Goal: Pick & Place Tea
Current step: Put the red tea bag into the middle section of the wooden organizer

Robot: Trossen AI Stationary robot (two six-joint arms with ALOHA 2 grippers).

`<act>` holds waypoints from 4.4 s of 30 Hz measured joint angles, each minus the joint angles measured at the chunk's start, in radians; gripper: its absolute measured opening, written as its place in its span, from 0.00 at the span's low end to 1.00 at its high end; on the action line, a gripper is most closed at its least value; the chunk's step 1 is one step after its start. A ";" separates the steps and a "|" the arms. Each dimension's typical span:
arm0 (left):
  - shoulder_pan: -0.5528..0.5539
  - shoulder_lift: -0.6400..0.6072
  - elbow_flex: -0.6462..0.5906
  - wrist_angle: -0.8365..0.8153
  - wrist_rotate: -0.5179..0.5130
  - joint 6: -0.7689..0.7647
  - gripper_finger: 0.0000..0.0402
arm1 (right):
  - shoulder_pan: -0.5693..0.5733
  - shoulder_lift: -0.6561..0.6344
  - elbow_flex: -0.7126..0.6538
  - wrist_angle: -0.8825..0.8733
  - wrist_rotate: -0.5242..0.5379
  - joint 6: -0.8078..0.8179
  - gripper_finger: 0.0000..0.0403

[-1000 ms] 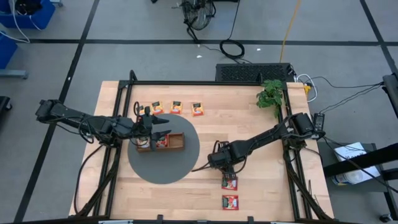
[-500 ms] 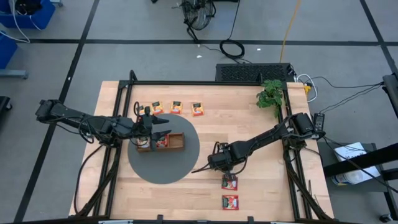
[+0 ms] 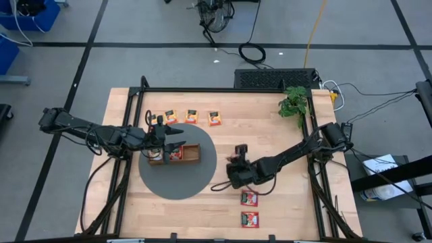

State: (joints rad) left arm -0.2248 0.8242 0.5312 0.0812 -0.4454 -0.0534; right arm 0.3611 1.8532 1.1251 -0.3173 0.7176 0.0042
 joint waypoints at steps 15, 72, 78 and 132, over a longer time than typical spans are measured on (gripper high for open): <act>0.001 0.001 -0.001 0.167 0.000 -0.061 0.52 | -0.100 0.001 -0.311 1.140 0.116 -0.436 0.00; 0.150 0.783 0.427 -0.116 0.234 0.101 0.52 | -0.121 -0.002 -0.344 1.249 -0.043 -0.597 0.00; 0.150 0.825 0.426 -0.052 0.200 0.136 0.52 | -0.122 -0.002 -0.344 1.256 -0.065 -0.585 0.00; 0.079 0.809 0.503 -0.197 0.121 0.163 0.22 | -0.122 -0.001 -0.344 1.246 -0.066 -0.566 0.00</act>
State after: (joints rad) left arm -0.1458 1.6333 1.0340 -0.1162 -0.3240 0.1097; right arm 0.2394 1.8519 0.7807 0.9291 0.6518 -0.5613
